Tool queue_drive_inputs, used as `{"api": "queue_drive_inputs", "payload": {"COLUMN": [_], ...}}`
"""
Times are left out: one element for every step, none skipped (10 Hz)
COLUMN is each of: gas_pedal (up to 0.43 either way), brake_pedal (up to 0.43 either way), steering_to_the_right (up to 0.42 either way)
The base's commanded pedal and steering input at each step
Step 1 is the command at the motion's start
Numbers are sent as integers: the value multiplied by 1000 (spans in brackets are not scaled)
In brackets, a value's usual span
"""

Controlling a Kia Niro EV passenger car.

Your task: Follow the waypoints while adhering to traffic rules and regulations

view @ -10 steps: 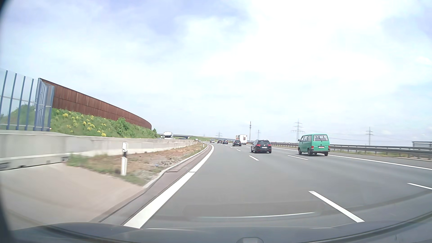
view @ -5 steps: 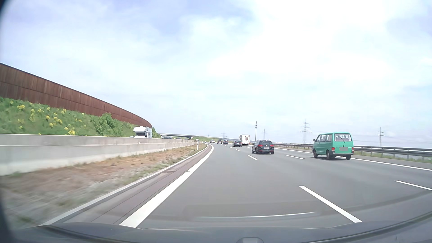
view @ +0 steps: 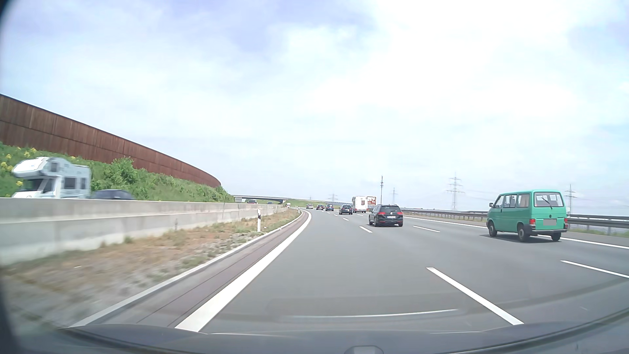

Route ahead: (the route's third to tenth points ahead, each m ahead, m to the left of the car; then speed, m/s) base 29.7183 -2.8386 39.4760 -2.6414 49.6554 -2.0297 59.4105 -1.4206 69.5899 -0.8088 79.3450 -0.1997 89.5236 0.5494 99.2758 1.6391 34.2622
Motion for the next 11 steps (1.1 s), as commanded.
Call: {"api": "queue_drive_inputs", "payload": {"gas_pedal": [398,398,398,398,398,398,398,398,398,398,398], "brake_pedal": [0,0,0,0,0,0,0,0,0,0,0], "steering_to_the_right": [-8,-8,-8,-8,-8,-8,-8,-8,-8,-9,-9]}}
